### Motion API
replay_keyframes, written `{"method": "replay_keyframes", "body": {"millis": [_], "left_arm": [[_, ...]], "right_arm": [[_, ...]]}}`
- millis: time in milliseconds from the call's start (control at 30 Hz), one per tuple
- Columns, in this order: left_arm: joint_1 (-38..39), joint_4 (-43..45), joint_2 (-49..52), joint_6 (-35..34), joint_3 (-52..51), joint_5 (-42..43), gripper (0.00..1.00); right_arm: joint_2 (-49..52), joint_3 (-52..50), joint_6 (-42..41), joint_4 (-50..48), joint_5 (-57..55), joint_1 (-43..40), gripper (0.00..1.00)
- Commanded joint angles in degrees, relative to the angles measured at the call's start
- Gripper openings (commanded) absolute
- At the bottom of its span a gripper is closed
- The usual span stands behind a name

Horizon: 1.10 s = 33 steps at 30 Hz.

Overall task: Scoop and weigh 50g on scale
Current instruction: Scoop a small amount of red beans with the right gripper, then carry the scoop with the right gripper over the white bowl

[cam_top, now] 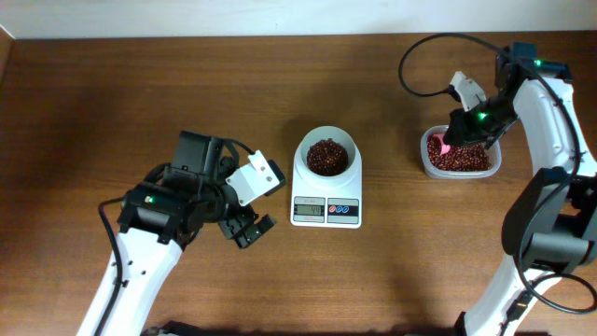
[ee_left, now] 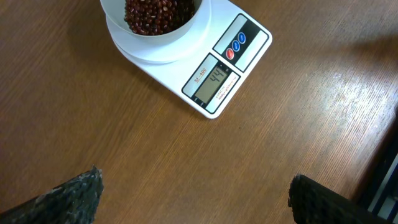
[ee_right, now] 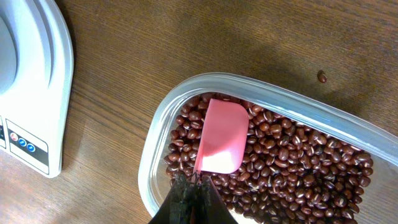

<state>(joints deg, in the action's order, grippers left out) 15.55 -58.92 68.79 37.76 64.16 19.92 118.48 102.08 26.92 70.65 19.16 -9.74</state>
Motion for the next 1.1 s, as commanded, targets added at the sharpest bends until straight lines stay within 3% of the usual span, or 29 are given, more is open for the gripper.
{"method": "replay_keyframes", "body": {"millis": [0,333,567,867,1067], "left_arm": [[-0.33,0.09,-0.57,0.46,1.03,0.17,0.99],[-0.33,0.09,-0.57,0.46,1.03,0.17,0.99],[-0.33,0.09,-0.57,0.44,1.03,0.17,0.99],[-0.33,0.09,-0.57,0.46,1.03,0.17,0.99],[-0.33,0.09,-0.57,0.44,1.03,0.17,0.99]], "right_arm": [[0.94,-0.79,0.07,-0.09,2.75,0.46,0.04],[0.94,-7.41,0.02,-2.58,15.08,-1.68,0.04],[0.94,-7.41,0.02,-2.1,24.2,-9.6,0.04],[0.94,-7.41,0.04,0.02,24.48,-18.62,0.04],[0.94,-7.41,0.04,0.31,32.02,-23.74,0.04]]}}
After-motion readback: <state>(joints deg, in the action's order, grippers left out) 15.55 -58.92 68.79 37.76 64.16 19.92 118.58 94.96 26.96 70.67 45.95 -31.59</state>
